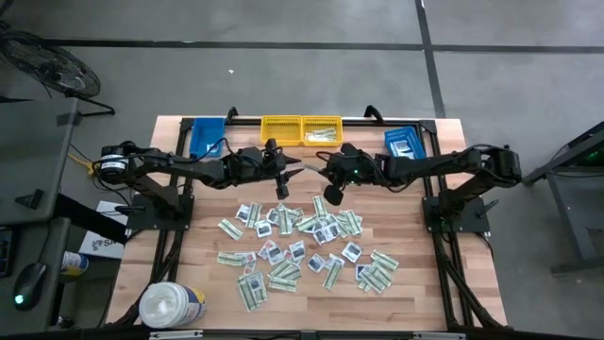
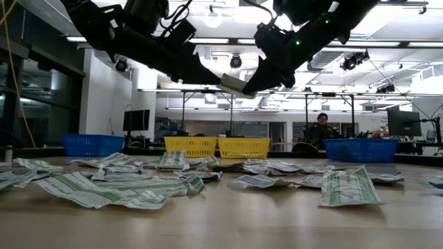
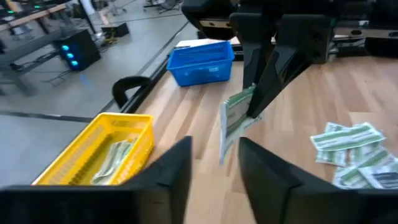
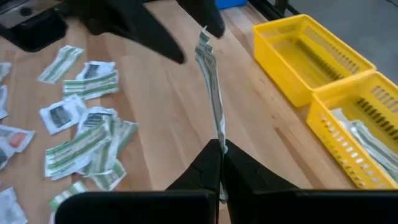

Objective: Pick & Place First Aid Supplies
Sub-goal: Put the green bandage pack into the right yellow bin

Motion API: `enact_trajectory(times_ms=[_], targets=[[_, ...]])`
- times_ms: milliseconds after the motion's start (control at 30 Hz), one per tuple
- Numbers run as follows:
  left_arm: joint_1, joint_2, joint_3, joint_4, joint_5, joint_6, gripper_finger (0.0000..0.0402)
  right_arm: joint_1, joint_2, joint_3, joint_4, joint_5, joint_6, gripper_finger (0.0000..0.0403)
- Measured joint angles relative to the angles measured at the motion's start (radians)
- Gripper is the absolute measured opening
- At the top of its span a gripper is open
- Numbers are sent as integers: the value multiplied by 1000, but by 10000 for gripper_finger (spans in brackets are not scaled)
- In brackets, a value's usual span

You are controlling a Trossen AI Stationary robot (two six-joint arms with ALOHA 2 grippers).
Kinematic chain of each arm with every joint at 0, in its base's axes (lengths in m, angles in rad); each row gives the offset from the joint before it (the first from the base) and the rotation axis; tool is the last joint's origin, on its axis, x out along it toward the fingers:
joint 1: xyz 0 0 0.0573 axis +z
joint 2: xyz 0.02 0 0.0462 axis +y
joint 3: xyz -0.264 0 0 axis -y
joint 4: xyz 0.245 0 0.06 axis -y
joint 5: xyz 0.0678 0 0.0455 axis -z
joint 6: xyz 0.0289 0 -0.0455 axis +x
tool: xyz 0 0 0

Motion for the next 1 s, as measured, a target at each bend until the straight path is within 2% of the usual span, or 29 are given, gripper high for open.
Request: enact_trajectory(times_ms=[133,267,467,700,867,1000], targets=[[0,-28,0,-28,-41,-13,201,-46,0,0,-20,-4,-10,1],[0,-57,-1,-119,-43,-81,229,-120,0,0,-45,-53,-87,0],[-1,-73,-1,-244,2,-183,232,-258,0,0,-49,-116,-251,0],[-8,-67,-1,-256,31,-202,232,-387,9,0,-21,-172,-398,0],[-15,-67,-1,-252,30,-203,232,-431,91,0,78,-240,-493,0],[-15,-67,-1,-252,29,-203,232,-460,167,19,146,-255,-528,0]])
